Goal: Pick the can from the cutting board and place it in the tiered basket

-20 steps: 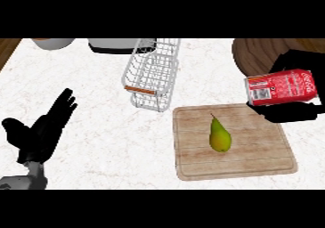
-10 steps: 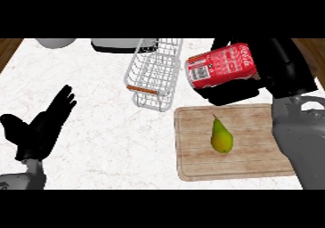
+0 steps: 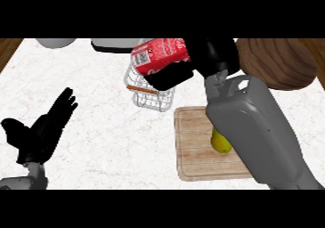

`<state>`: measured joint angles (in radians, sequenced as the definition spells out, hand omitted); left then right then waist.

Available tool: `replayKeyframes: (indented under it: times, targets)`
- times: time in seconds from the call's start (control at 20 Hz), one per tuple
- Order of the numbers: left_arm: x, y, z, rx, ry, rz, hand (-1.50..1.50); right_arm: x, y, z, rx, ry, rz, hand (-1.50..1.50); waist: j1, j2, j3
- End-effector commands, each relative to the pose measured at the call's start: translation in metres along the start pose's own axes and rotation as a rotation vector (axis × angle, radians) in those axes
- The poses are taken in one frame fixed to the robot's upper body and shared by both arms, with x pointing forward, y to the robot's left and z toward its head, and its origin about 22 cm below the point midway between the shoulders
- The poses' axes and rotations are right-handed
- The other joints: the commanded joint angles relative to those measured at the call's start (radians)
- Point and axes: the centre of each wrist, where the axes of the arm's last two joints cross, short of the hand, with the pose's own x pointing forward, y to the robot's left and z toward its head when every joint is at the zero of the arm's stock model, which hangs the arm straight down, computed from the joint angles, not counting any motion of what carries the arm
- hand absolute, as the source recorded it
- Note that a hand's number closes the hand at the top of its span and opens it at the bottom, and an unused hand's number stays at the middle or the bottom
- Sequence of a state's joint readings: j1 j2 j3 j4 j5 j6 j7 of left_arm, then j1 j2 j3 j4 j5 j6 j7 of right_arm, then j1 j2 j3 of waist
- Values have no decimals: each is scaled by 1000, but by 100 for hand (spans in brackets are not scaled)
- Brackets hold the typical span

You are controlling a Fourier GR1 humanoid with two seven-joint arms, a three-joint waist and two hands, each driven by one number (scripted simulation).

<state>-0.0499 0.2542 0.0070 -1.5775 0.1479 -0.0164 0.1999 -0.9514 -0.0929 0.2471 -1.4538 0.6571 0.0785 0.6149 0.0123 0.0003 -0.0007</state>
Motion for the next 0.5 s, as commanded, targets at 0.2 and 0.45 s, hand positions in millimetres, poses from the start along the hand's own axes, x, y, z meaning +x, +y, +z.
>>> replayKeyframes:
  times: [0.2, 0.45]
  targets:
    - [7, 6, -3, 0, 1, 3, 0, -7, 34, -24, 58, 66, 23, 150, -3, 1, 0]
    - [-1, 22, -5, 3, 10, -3, 0, -25, 43, -39, 56, 43, 57, 150, -1, 2, 0]
